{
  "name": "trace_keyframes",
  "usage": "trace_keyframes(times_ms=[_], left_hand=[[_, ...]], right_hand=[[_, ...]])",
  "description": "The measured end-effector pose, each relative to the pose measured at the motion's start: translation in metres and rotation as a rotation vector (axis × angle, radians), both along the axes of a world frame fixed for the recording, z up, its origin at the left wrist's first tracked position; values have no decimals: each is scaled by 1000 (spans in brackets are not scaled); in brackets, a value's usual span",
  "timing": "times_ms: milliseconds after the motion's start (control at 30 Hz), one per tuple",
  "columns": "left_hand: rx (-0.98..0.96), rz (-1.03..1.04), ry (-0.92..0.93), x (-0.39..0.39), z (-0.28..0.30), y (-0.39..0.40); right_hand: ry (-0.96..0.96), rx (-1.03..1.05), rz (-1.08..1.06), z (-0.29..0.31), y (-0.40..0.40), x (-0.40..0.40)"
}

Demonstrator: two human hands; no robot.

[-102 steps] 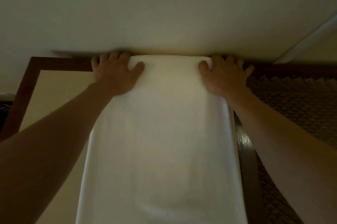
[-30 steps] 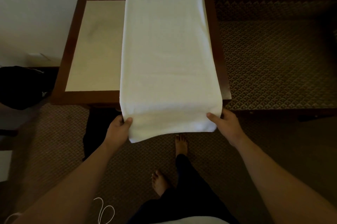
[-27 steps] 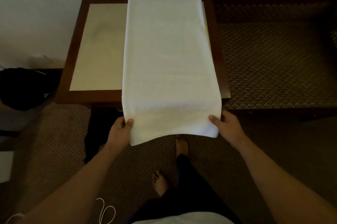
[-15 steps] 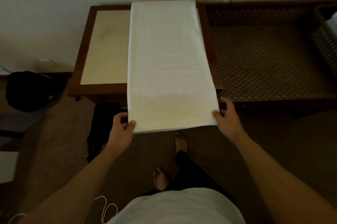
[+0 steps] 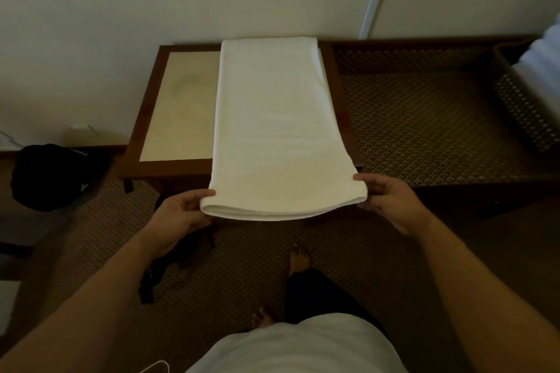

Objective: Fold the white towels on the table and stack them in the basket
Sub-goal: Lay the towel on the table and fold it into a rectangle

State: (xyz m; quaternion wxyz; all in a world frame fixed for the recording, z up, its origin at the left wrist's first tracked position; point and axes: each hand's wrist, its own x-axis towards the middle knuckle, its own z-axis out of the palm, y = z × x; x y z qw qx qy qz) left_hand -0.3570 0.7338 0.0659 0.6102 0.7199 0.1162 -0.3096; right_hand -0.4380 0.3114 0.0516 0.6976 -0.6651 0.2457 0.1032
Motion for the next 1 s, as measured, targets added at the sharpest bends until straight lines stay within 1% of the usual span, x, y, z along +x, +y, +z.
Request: trace_keyframes(times_ms=[100,167,200,300,367,433,533,567,633,667,733,767,833,900,1000], left_hand=[[49,-5,-89,19,10,1],[104,-11,-185,35,20,-2],[137,-12,-239,46,24,-4],[236,28,-351,85,38,-17],[311,49,-385,122,42,-26],[327,65,-376,166,41,-37],[247,146,-274,234,34,-56],[247,167,-254,256,29,-64],[318,170,-241,290,14,-80],[379,142,-236,301,4,-88],[517,65,-223,310,-15,-100],[577,37,-231,309,-20,-104],[677,38,-270,306,-25,-108],[713,86,-292,306,-28,-108],[680,162,-314,315,-23,-108]], right_hand=[[-66,-49,23,14,-6,18],[-85,-46,34,28,-9,34],[-98,-76,33,35,-10,44],[-193,-304,50,53,-16,83],[-220,-375,39,57,-20,117],[-208,-381,-1,57,-23,158],[-160,-369,-57,46,-29,227],[-145,-365,-69,38,-30,249],[-96,-391,-65,15,-33,289],[-56,-438,-42,2,-34,305],[23,-518,22,-18,-32,322],[40,-527,36,-25,-30,325],[22,-554,18,-32,-32,325],[-43,-577,-22,-32,-36,322],[-128,-543,-70,-26,-42,330]])
